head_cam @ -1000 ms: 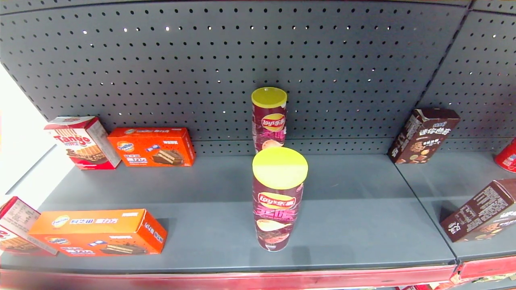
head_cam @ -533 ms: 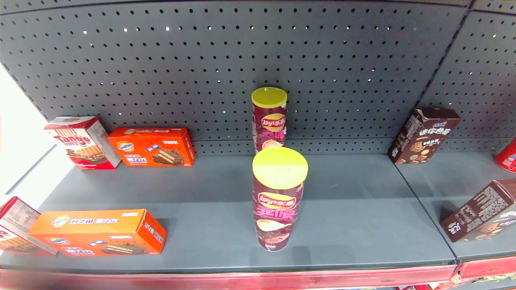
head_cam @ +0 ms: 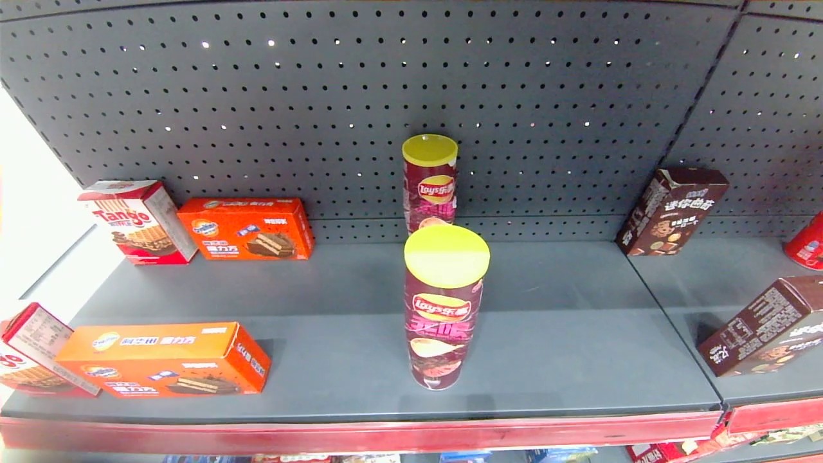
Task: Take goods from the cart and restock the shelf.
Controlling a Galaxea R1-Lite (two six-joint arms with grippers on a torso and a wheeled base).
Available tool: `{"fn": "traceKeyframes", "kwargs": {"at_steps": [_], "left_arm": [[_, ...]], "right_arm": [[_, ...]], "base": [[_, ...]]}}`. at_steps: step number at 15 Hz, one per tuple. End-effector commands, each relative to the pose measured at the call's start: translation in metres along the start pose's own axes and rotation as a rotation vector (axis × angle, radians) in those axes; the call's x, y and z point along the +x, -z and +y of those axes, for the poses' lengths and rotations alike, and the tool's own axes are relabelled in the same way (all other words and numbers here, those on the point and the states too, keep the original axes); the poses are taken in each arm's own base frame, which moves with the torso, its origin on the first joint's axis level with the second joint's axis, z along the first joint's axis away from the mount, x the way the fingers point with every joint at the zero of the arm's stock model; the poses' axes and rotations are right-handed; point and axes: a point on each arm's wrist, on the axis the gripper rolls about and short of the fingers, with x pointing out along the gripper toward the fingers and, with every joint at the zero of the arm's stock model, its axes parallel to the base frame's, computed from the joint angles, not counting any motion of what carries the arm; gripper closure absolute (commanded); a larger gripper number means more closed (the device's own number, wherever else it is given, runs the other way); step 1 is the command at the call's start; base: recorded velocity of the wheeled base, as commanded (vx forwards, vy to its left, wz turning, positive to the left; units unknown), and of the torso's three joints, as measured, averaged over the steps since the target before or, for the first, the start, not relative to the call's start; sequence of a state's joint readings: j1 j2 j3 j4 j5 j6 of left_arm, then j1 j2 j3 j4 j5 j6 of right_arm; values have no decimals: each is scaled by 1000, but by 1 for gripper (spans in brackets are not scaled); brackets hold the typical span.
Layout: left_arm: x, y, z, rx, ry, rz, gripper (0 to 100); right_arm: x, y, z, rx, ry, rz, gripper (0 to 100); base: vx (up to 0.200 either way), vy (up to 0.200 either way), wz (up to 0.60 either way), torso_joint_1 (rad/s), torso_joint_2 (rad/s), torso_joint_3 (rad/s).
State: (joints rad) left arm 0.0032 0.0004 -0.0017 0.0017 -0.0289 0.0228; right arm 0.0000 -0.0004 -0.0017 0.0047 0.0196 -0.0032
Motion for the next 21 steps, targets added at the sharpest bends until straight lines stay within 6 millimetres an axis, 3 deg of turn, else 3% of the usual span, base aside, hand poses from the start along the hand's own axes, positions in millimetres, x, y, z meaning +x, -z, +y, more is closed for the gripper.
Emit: {"fn": "traceKeyframes", "kwargs": {"at_steps": [1,21], "left_arm": [[0,0,0,-1,0,0,0],[0,0,0,-1,-3,0,0]], "right_arm": [[0,0,0,-1,-2,1,0],[0,0,0,-1,-2,1,0]], "base": [[0,0,0,0,0,0],[-10,0,0,0,0,0]]}}
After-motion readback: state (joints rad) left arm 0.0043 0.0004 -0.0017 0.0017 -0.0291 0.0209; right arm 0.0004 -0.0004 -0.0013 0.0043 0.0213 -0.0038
